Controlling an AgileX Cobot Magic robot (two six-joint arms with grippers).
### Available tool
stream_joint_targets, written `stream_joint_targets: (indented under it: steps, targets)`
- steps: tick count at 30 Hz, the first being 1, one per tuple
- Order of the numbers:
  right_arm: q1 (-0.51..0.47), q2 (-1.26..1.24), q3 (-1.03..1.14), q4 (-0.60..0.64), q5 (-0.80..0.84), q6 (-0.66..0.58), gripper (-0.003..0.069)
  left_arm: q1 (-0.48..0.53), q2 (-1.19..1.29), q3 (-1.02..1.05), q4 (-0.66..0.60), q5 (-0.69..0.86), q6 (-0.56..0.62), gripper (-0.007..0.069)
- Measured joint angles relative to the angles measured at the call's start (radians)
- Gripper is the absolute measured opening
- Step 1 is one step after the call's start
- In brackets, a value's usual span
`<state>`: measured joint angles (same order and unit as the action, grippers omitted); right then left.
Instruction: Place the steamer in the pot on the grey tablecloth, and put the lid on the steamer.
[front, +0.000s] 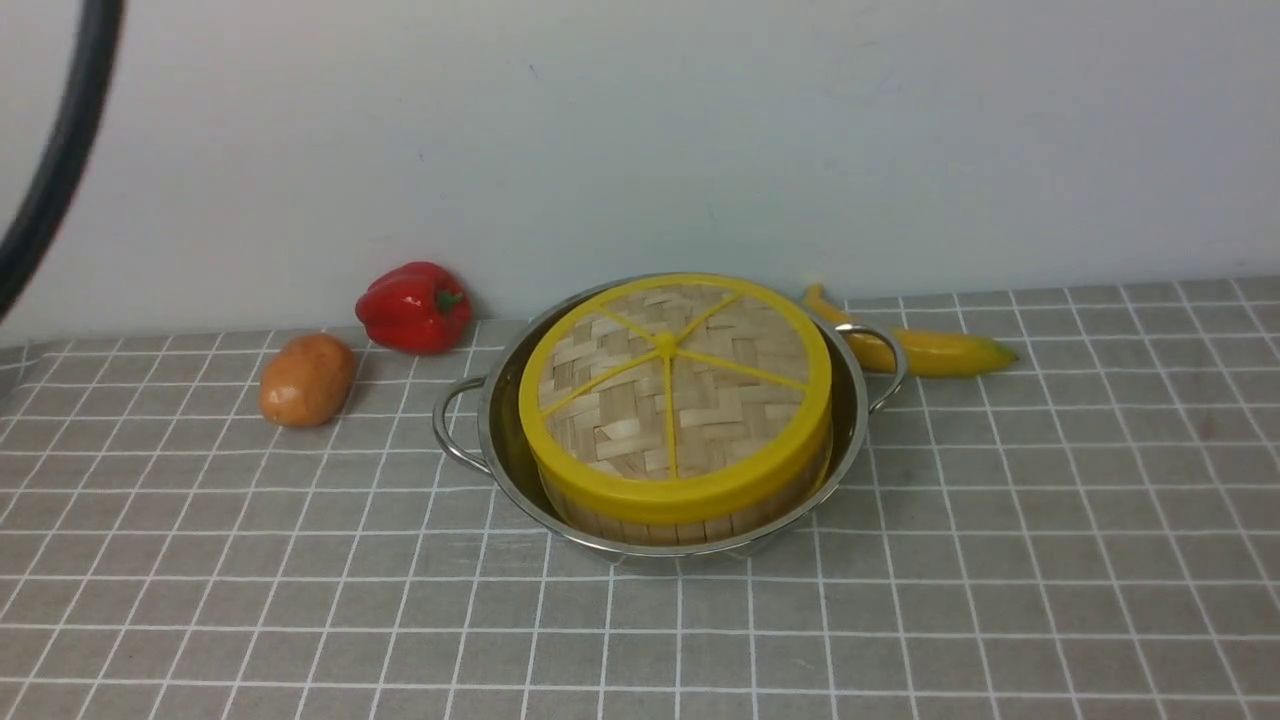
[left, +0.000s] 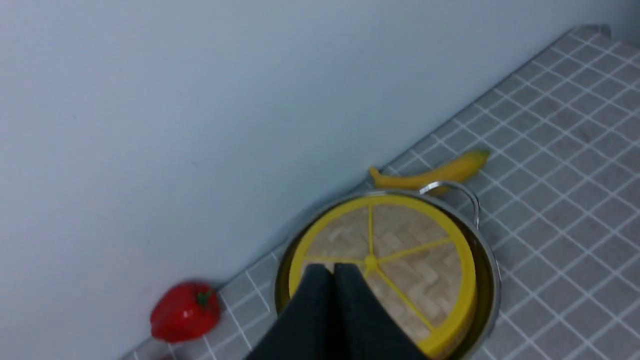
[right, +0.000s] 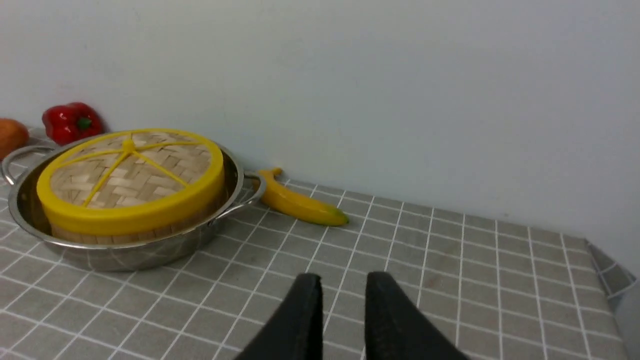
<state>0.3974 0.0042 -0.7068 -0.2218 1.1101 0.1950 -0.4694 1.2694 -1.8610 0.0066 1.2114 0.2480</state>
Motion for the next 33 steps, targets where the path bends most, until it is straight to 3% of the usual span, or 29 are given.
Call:
stream_joint_targets:
  steps: [6,12,17,33]
  targets:
    - [0.000,-0.009,0.057,0.031,0.022,0.022,0.0148,0.000,-0.233,0.402,-0.007,-0.048,-0.005,-0.0023]
    - [0.000,-0.009,0.060,0.070,0.025,0.038,0.0153,0.000,-0.509,0.878,-0.015,-0.350,-0.084,-0.0023]
    - [0.000,-0.009,0.060,0.141,0.027,0.055,0.0169,0.000,-0.674,1.066,-0.053,-0.452,-0.165,-0.0023]
    - [0.000,-0.009,0.060,0.287,0.027,0.058,0.0237,0.010,-0.770,1.119,-0.069,-0.454,-0.189,0.0002]
